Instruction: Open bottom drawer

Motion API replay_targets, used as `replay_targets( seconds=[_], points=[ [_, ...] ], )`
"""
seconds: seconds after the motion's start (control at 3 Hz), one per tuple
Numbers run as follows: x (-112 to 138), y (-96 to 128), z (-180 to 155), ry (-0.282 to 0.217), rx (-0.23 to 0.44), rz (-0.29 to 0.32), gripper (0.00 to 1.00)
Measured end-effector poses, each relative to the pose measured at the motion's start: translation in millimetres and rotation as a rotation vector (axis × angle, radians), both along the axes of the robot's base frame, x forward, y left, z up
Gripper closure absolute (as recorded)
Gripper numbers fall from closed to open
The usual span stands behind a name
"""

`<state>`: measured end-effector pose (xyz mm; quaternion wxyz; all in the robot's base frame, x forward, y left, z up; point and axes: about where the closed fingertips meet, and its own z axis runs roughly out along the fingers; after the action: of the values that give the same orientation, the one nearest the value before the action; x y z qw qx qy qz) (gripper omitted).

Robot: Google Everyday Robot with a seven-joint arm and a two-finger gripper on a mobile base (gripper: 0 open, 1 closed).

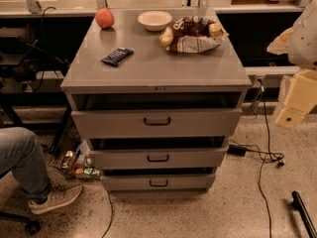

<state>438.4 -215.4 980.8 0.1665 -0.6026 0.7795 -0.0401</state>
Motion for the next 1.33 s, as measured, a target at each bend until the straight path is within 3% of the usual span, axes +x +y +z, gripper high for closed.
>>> replay_targets(
  seconds=[0.67, 1.0, 1.33],
  points=[
    [-0.5, 1.5, -6.2, 0.016, 0.005, 0.010, 0.00],
    [-5.4, 6.7, -37.4, 0.061, 0.043, 0.023, 0.00],
    [-16.5, 38.0, -133.9, 0.181, 0.207, 0.084, 0.00]
  ],
)
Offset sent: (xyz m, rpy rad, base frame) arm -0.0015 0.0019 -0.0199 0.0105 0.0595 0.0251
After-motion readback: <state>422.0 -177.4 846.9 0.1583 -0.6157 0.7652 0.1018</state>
